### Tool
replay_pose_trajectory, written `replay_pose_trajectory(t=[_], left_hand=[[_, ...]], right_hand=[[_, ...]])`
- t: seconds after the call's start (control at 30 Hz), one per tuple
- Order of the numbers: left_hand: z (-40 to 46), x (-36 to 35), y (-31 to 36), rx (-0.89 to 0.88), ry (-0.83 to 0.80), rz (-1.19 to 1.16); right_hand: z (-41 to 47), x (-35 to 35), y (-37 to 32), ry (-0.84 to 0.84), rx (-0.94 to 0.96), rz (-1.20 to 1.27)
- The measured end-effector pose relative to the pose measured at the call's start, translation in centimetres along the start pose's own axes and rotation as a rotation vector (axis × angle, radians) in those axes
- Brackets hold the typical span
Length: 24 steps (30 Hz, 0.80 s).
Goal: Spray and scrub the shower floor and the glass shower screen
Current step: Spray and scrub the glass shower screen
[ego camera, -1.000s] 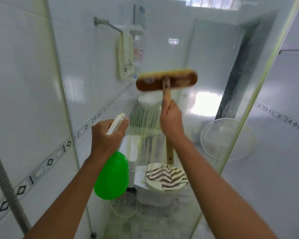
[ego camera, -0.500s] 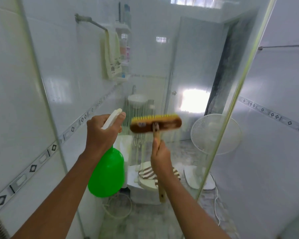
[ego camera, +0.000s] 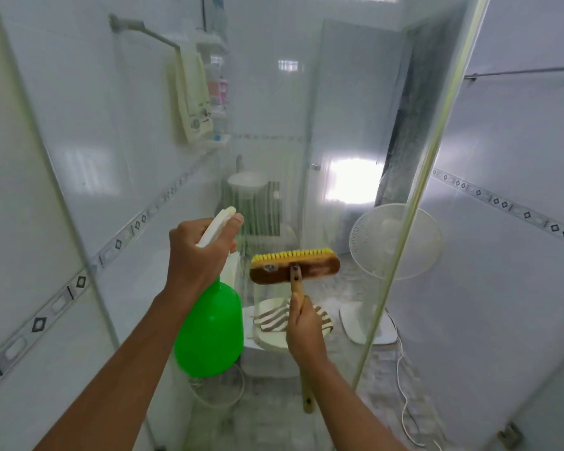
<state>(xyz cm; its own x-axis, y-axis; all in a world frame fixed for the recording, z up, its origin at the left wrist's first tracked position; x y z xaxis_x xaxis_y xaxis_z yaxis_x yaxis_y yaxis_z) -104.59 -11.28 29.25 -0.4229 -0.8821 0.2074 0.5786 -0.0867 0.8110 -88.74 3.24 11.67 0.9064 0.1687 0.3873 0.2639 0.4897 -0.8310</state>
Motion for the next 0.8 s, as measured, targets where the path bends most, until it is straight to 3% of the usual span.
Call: replay_pose_trajectory(t=[0.1,0.27,0.37,0.53,0.6,0.7,0.8], left_hand=[[0.0,-0.5,0.2,-0.001,-0.016,0.006],[-0.3,-1.6,1.0,-0.014,-0.024,-0.015],[-0.6,-2.5,1.7,0.006,-0.038,-0.029],[-0.6,-3.5,2.4,0.001,-0.046,-0.043],[-0.7,-4.1,2.5,0.003,-0.061,-0.052],[-0.6,-4.8,2.5,0.007,-0.066,-0.062],[-0.8,-5.7,2.8,0.016,-0.07,-0.067]], right_hand=[[3.7,2.9,-5.0,-0.003,0.067,0.07],[13.1,10.0,-16.2,0.176,0.204,0.131],[12.3,9.9,-14.8,0.135,0.221,0.103],[2.6,5.8,-0.8,0.056,-0.017,0.046],[1.4,5.9,1.6,0.048,-0.076,0.018],[4.6,8.1,-3.1,0.045,0.03,0.077],[11.4,12.9,-11.5,0.158,0.142,0.078]])
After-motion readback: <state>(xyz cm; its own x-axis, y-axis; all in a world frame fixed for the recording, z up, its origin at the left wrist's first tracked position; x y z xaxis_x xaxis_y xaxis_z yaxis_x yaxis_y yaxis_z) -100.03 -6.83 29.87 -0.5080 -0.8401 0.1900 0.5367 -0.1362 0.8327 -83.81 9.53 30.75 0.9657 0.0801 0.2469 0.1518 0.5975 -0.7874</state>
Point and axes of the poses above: each hand's wrist, its own z-axis towards the middle knuckle, its own x-axis out of the back of the hand, y = z × x, the point moved 7 cm from there along z, towards the middle knuckle, and after that the axes turned 1 degree about x, right-handed, at the moved point
